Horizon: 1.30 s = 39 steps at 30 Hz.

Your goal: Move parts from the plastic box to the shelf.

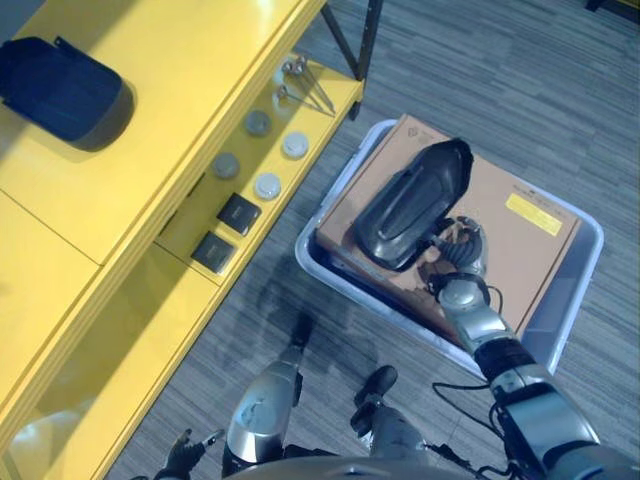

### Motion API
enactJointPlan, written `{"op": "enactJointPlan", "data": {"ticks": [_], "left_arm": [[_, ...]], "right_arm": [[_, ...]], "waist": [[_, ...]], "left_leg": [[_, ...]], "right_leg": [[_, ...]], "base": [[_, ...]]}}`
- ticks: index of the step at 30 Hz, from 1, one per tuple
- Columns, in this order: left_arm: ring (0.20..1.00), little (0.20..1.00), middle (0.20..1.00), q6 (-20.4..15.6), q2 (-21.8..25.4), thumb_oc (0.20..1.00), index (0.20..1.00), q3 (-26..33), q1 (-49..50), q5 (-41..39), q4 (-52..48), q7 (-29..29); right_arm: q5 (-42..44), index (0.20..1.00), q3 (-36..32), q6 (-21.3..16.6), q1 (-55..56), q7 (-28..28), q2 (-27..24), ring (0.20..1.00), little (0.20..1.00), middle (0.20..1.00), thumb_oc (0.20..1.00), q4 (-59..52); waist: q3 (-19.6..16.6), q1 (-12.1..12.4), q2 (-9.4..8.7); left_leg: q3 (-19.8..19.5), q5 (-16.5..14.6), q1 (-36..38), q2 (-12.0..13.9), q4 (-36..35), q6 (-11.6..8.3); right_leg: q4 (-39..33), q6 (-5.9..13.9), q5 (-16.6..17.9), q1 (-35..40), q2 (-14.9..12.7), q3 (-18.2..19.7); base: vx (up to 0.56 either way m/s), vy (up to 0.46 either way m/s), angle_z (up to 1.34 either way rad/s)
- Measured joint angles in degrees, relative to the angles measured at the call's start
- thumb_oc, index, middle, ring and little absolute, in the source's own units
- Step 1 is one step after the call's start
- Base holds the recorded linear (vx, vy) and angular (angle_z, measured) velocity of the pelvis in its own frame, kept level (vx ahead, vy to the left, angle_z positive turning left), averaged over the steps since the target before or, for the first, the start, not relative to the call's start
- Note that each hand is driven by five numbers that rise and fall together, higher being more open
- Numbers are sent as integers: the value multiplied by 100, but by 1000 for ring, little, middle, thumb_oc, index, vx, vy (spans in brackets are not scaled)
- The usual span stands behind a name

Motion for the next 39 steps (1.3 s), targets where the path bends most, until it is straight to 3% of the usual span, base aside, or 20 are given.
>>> {"op": "enactJointPlan", "data": {"ticks": [14, 20, 24, 33, 39], "left_arm": [[1000, 1000, 1000, 76, -42, 1000, 1000, -134, -30, 0, -7, 20], [1000, 1000, 1000, -38, -43, 1000, 1000, -119, -29, -1, -5, 125], [1000, 1000, 1000, -199, -48, 1000, 1000, 101, -20, -3, -138, 130], [1000, 1000, 1000, -537, -3, 1000, 1000, 340, 187, -62, -809, 114], [1000, 1000, 1000, -575, 136, 1000, 1000, 342, 351, -346, -2264, -157]], "right_arm": [[47, 200, -20, -103, 88, -21, -147, 200, 200, 200, 200, -4], [497, 200, -145, -278, 234, -236, -113, 200, 200, 200, 200, -52], [706, 200, -662, -319, 712, -265, -121, 200, 200, 200, 200, -903], [816, 200, -1198, -453, 1317, -235, -131, 200, 200, 200, 200, -1609], [808, 200, -1184, -366, 1897, -186, 108, 200, 200, 200, 200, -1888]], "waist": [[-128, -36, 212], [-183, -60, 246], [-218, -153, 253], [-733, -378, -73], [-1121, -568, -229]], "left_leg": [[22, 11, 38, -11, 74, -66], [25, 1, 199, -13, -11, -58], [21, -3, 404, -17, -21, -55], [334, -134, 907, 5, -216, 43], [495, -180, 1315, 23, -366, 20]], "right_leg": [[219, -9, -90, -15, -62, 51], [177, -4, -101, 172, -57, 73], [159, 16, -117, 387, -56, 125], [-21, 69, -169, 783, -50, 433], [-165, 81, -178, 1110, -19, 551]], "base": [[-6, 1, 0], [46, -39, 2], [82, -47, 10], [88, -56, -14], [80, -79, -13]]}}
